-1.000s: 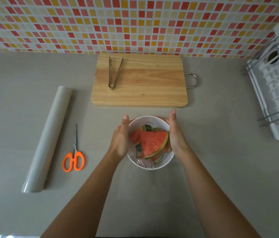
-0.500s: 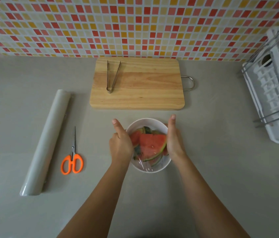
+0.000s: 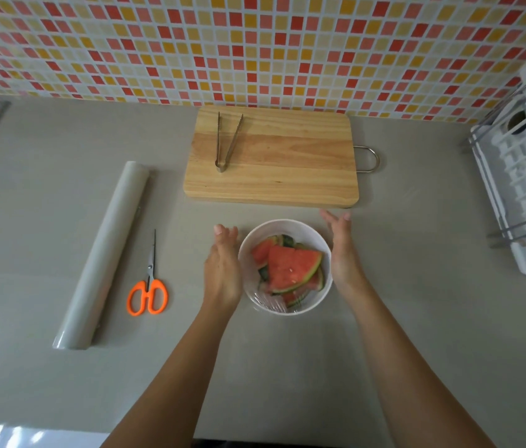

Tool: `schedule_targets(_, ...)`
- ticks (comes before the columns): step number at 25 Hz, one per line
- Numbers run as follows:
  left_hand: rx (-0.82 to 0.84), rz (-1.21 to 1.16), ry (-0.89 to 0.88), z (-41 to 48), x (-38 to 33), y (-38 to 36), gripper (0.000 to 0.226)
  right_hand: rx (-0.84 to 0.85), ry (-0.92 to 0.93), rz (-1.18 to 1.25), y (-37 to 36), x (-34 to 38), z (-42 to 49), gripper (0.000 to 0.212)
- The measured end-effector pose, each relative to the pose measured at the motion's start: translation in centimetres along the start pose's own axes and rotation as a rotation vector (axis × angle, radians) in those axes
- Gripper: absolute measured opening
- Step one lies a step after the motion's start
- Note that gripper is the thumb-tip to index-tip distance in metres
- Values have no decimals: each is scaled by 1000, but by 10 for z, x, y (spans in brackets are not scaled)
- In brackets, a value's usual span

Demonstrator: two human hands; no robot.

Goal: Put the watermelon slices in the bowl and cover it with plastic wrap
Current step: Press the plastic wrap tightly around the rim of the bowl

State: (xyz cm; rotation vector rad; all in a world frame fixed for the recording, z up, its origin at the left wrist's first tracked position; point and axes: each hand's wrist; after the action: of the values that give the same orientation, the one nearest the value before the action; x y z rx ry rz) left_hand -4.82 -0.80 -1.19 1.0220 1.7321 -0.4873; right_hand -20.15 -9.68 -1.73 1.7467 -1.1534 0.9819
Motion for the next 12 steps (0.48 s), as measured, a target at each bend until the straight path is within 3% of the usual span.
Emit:
schedule_targets(3,241,-414,25,-17,5,-1,82,299,105,44,4,8,7,68)
schedule_targets(5,225,-498,-7,-22,9,-11,75,418,25,141,1,12,8,76)
schedule_targets(8,68,-448,-28,-17,10,-19,58,434,-94,233,-4,15,12,83)
schedule_targets(12,61,-491,-45,-13,13,-21,56,381,-110,139,-7,14,15,86)
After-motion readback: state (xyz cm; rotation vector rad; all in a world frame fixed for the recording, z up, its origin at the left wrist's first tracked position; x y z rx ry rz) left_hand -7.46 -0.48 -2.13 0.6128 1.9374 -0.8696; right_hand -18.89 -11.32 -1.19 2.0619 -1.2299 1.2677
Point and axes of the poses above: each hand's wrist, its own z-axis towards the middle knuckle, its own y-axis out of the back of the hand, x = y × z, and after that the axes turned 5 degrees about -z, right-handed
